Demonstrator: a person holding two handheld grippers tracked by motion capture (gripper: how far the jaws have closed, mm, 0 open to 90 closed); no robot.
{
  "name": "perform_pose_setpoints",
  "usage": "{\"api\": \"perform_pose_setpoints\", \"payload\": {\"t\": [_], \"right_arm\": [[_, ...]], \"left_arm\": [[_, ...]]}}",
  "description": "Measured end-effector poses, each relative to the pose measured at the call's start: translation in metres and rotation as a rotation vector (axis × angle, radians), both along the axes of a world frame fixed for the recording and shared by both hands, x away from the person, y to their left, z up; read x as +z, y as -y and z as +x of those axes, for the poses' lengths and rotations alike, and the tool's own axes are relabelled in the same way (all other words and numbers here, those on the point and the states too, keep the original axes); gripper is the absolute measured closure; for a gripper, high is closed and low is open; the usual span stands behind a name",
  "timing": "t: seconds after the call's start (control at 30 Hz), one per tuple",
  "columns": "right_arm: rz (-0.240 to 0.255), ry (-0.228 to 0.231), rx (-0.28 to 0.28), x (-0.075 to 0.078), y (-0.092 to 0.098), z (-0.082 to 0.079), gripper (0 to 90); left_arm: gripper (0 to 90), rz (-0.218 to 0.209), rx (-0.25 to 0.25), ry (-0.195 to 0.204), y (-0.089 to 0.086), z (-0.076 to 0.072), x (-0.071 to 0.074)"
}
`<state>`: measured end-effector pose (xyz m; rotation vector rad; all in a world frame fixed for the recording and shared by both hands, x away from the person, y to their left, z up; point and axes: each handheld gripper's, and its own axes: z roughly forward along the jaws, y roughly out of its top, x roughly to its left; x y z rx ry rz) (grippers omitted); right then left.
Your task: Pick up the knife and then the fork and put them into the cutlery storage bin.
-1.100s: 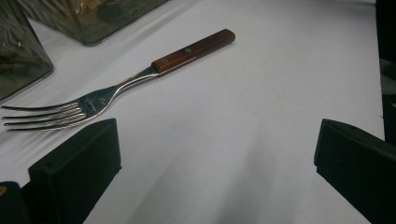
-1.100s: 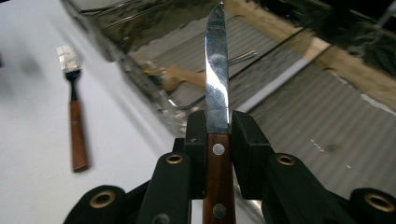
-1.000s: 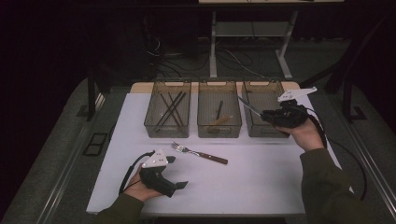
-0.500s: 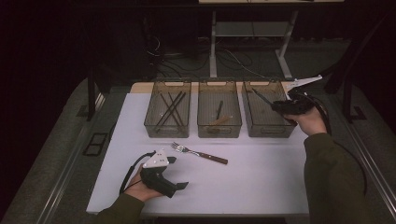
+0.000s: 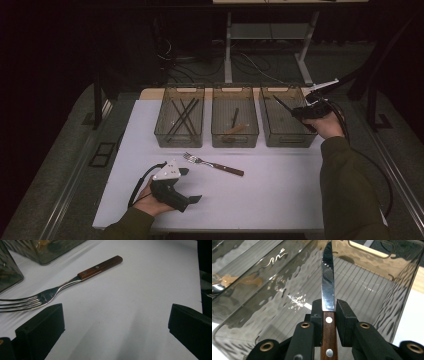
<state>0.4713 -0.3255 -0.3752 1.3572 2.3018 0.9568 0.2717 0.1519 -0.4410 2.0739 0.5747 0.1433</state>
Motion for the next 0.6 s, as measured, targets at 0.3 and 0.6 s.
{"api": "perform_pose_setpoints", "payload": {"t": [0.3, 0.6], "right_arm": [[-0.042, -0.024, -0.011, -0.014, -0.006, 0.002, 75.0], [0.035, -0.002, -0.016, -0.008, -0.004, -0.006, 47.1]], "left_arm": [[0.0, 0.001, -0.003, 0.004, 0.000, -0.001, 0.001], [0.0, 0.005, -0.008, 0.003, 0.001, -0.001, 0.001]]}}
